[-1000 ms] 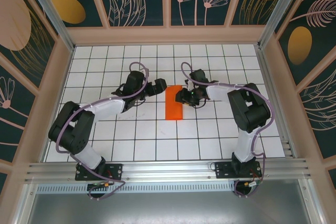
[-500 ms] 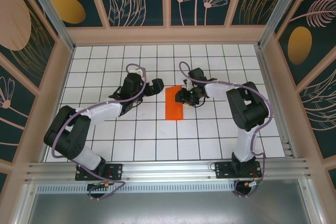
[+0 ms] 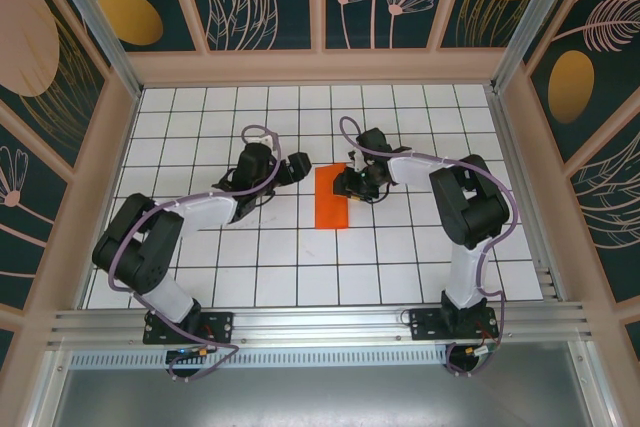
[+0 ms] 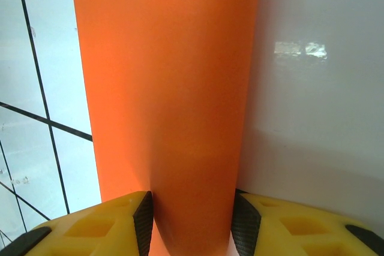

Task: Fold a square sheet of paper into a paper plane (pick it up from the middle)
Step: First fold in half a square sheet of paper at the center of the table.

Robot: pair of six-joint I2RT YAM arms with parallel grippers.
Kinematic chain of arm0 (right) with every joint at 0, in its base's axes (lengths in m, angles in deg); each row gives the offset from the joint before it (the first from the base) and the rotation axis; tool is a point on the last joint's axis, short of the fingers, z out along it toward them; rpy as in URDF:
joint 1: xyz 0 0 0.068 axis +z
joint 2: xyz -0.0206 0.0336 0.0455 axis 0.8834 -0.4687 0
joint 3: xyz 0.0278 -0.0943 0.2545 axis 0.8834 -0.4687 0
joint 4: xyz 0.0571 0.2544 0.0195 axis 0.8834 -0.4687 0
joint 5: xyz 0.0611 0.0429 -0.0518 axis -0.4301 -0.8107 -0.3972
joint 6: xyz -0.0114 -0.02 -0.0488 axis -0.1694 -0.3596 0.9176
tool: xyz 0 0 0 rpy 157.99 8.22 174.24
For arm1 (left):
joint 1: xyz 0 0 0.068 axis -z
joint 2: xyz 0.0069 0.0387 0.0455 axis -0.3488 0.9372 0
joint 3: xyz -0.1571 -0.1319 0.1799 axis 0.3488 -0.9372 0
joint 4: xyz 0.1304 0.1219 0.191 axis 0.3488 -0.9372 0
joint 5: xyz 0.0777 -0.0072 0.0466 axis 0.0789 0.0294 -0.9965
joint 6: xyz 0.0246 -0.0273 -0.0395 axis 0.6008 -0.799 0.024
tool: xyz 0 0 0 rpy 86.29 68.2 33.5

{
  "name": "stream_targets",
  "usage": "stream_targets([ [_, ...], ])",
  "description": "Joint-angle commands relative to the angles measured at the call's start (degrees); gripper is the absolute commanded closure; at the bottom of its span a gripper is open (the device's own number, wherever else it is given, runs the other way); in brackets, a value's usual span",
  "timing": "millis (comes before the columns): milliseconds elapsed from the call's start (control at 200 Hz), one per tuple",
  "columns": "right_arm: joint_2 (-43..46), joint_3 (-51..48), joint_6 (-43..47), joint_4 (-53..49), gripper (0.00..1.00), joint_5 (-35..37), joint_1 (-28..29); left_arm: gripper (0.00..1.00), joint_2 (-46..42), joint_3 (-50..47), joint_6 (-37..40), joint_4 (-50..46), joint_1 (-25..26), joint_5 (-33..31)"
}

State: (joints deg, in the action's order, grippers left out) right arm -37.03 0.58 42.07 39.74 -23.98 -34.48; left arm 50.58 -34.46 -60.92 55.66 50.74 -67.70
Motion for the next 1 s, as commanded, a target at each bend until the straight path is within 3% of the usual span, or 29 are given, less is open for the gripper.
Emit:
stream_targets([
  [0,-9.24,-3.85,1.16,-3.92,0.54,12.10,0.60,0.22,1.31,-1.15,-2.98,4.30,-0.18,1.31],
  [225,-10.56,-3.37,0.79,-3.82,0.54,12.45,0.99,0.39,3.30,-2.30,-4.62,7.45,-0.18,3.58],
  [991,-13.21,-2.98,2.30,-4.61,0.51,13.62,2.22,0.77,10.05,-0.29,-7.72,10.93,-0.10,12.10],
])
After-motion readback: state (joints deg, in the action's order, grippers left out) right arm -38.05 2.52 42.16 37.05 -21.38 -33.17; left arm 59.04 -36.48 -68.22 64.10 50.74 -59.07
